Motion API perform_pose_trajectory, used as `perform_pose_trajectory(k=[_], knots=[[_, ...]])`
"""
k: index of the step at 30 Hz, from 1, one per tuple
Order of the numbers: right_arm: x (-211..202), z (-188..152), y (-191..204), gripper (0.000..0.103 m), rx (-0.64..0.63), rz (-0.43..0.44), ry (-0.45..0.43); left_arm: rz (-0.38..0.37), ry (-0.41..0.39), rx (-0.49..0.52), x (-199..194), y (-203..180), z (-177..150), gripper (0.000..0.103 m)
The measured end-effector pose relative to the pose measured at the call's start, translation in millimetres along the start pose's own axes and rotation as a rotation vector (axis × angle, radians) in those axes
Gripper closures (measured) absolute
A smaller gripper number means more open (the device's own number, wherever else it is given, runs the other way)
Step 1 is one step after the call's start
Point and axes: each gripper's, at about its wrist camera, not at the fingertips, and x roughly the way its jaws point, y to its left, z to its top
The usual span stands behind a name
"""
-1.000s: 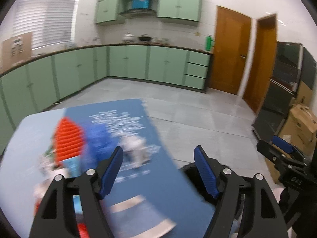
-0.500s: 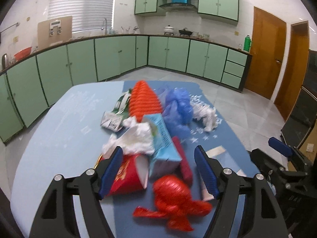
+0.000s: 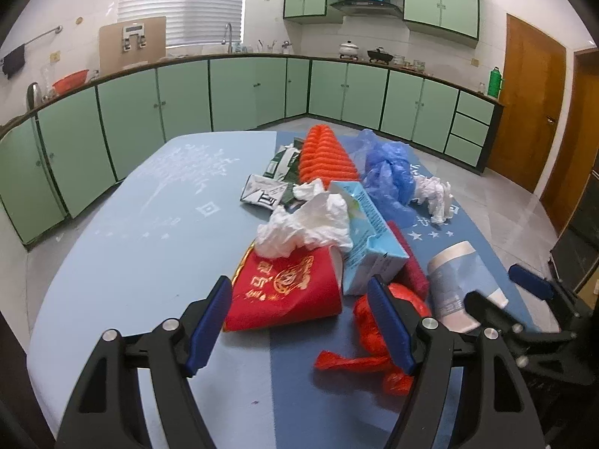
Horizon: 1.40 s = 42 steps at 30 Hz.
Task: Collect trash
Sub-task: 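Grasp the red plastic bag with the left gripper while the right grasps the white-blue cup, then carry the red bag and white-blue cup to the bin and release both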
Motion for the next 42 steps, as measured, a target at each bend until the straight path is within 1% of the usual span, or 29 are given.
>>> perform_pose_trajectory(k=[2, 6, 10, 12, 16, 20, 23, 29, 35, 38, 40, 42], knots=[[3.4, -2.0, 4.7, 0.007, -0.010, -0.004, 0.013, 0.001, 0.002, -0.007, -0.9, 2.6, -1.7, 0.030], [13.4, -5.8, 9.0, 0.006, -0.033, -0.044, 0.046, 0.001, 0.006, -0.017, -1.1, 5.8, -3.2, 0.030], [20.2, -7.2, 4.3, 0.007, -0.018, -0.027, 0.077, -0.003, 0.007, -0.025, -0.2, 8.5, -3.2, 0.030], [21.1, -8.8, 1.6, 0.024, -0.012, 0.003, 0.088, -0.005, 0.008, -0.025, 0.0, 7.3, -3.0, 0.030], [19.3, -8.8, -3.0, 0.028, -0.009, 0.025, 0.094, -0.015, 0.010, -0.021, -0.1, 3.5, -3.4, 0.030], [11.6, -5.7, -8.2, 0.034, -0.002, 0.029, 0.074, -0.042, 0.017, -0.024, -1.1, -4.3, -3.4, 0.030], [4.4, -2.6, -14.7, 0.038, 0.006, 0.026, 0.056, -0.064, 0.016, -0.006, -2.9, -16.2, -4.4, 0.030], [-8.1, 0.3, -30.8, 0.039, 0.028, 0.019, 0.028, -0.105, 0.030, 0.025, -2.0, -39.4, -8.1, 0.031], [-17.3, 2.2, -44.4, 0.039, 0.048, 0.002, 0.004, -0.130, 0.071, 0.040, 6.1, -52.1, -13.5, 0.040], [-19.1, 1.2, -48.9, 0.039, 0.058, -0.003, 0.000, -0.138, 0.096, 0.045, 12.9, -55.0, -16.4, 0.048], [-20.6, 1.2, -50.7, 0.039, 0.063, -0.003, -0.003, -0.137, 0.111, 0.046, 17.5, -56.9, -18.0, 0.055], [-21.8, 1.5, -51.8, 0.038, 0.066, -0.002, -0.008, -0.130, 0.108, 0.056, 18.7, -58.2, -18.3, 0.060]])
